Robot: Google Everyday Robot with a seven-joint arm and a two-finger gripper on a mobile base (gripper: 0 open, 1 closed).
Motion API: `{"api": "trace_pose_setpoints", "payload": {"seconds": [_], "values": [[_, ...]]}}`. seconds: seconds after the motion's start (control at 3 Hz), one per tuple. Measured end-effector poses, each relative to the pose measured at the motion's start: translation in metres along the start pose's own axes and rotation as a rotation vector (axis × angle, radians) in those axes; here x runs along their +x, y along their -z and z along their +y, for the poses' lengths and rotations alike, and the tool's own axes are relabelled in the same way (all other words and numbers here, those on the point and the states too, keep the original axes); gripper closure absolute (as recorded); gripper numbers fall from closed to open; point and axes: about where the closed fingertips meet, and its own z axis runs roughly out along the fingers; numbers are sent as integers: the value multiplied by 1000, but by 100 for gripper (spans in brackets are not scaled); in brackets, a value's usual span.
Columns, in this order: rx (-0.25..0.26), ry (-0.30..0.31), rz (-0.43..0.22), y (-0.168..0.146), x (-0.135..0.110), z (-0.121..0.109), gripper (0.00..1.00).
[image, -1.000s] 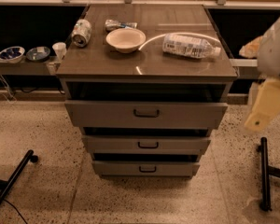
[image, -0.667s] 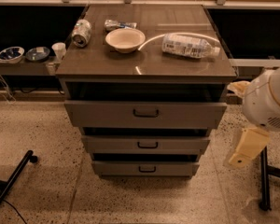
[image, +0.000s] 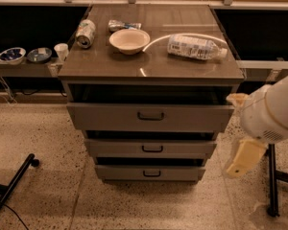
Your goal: Open middle drawer
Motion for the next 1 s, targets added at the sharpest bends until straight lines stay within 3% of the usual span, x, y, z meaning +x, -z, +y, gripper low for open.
{"api": "trace_pose_setpoints", "payload": {"seconds": [0.33, 0.67, 1.0], "values": [[-92, 21, -19, -104, 32, 34, 0], [-148, 42, -81, -184, 57, 63, 0], [-166, 52, -108, -209, 63, 68, 0]]}}
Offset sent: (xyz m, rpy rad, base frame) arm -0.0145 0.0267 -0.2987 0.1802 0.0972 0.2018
